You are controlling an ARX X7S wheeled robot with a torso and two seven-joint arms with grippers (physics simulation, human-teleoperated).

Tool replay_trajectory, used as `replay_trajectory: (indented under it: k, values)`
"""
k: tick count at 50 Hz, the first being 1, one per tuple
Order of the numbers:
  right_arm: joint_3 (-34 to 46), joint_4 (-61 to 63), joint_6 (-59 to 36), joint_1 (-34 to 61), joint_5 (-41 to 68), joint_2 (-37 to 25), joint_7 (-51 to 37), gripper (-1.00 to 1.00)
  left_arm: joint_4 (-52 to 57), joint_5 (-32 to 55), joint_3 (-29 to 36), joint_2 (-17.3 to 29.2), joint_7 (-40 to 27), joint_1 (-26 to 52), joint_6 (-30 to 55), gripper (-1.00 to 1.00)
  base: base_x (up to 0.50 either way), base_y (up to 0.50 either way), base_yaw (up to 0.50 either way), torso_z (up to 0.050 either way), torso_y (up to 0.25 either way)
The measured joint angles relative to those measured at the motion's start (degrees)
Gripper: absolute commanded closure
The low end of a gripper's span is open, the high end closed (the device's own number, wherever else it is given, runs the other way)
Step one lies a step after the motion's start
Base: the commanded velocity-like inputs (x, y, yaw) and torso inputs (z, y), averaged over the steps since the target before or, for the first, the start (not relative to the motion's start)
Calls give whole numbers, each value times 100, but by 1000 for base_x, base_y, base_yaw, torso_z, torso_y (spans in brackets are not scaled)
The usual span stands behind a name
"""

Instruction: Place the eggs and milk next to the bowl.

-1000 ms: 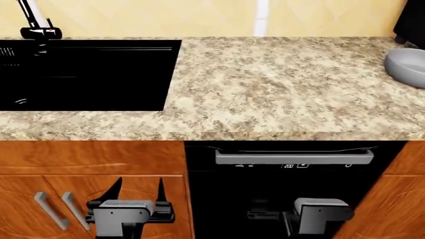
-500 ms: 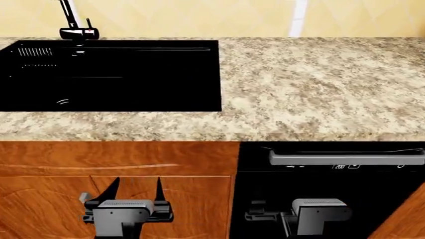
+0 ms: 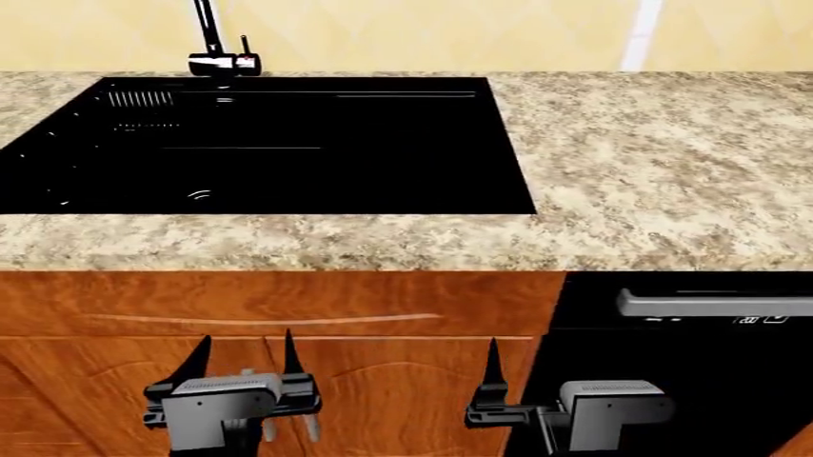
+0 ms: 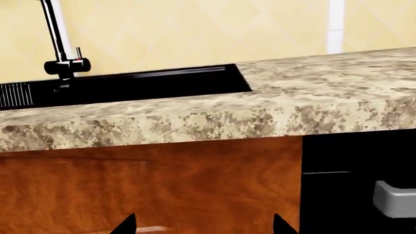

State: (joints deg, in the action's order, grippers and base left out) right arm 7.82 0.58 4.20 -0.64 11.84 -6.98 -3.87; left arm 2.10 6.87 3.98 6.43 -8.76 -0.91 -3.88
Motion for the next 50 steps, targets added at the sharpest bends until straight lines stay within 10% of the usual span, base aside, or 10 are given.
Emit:
replay_trajectory:
  k: [50]
  values:
    - [237, -52, 145, 20, 159, -184, -192, -100, -102, 270, 227, 184, -232, -2, -331, -100, 6, 500, 0, 0, 0]
